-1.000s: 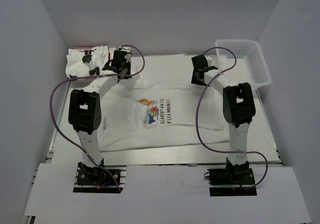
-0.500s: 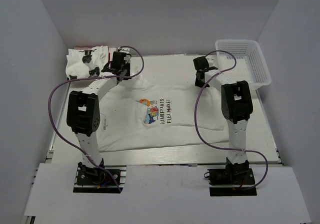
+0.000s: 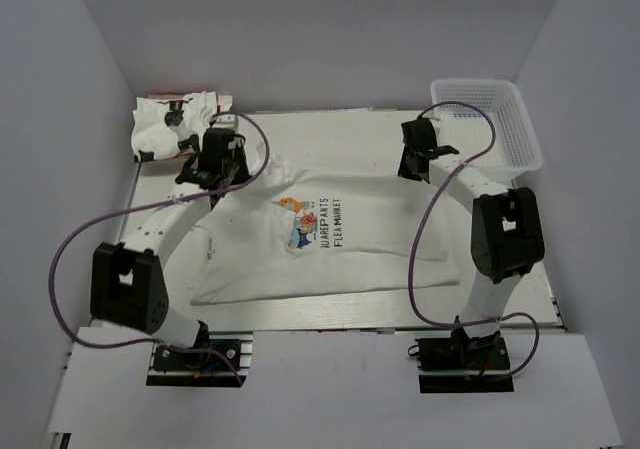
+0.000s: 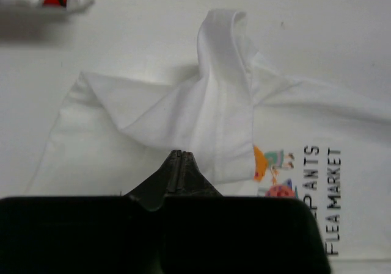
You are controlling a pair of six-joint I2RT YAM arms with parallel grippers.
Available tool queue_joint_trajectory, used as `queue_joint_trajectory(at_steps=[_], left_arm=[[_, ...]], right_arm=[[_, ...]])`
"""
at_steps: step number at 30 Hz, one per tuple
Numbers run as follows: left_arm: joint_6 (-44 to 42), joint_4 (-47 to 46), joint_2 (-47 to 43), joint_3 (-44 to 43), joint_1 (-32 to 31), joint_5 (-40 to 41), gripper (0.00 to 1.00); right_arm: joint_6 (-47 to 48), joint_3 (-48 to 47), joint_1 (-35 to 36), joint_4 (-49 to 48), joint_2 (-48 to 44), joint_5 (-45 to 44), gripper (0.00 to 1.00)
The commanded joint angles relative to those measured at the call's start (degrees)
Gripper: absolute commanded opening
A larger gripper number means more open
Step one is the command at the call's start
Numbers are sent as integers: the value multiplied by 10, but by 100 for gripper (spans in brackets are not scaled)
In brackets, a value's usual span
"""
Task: Fold and stack the t-shirts
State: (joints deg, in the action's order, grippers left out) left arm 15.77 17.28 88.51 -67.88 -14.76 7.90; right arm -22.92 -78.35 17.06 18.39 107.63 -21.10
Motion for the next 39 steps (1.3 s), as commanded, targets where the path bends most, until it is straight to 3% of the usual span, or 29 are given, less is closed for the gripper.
queue_joint_trajectory(at_steps=[1, 4, 12, 16, 22, 31, 37, 38, 39], left_arm=[[80, 25, -95, 77, -3, 17, 0], [127, 42, -155, 180, -3, 17, 0], [265, 148, -340, 263, -3, 91, 0], [291, 166, -370, 280, -3, 122, 0], [291, 185, -357, 221, -3, 168, 0], [320, 216, -395, 252, -3, 163, 0], [375, 288, -446, 308, -3, 93, 0], [383, 289, -456, 327, -3, 75, 0], [383, 289, -467, 339, -3, 26, 0]], right_arm=[[8, 34, 3, -23, -59, 25, 0], [1, 107, 4, -39, -112, 41, 0], [-35, 254, 3, -50, -258, 12, 0], [-46, 282, 2, -45, -297, 2, 0], [-38, 251, 1, -22, -310, -4, 0], [-44, 298, 1, -17, -342, -6, 0], [-85, 362, 0, -17, -335, -15, 0], [-90, 378, -2, -10, -333, -27, 3], [-100, 381, -2, -6, -325, -33, 14]])
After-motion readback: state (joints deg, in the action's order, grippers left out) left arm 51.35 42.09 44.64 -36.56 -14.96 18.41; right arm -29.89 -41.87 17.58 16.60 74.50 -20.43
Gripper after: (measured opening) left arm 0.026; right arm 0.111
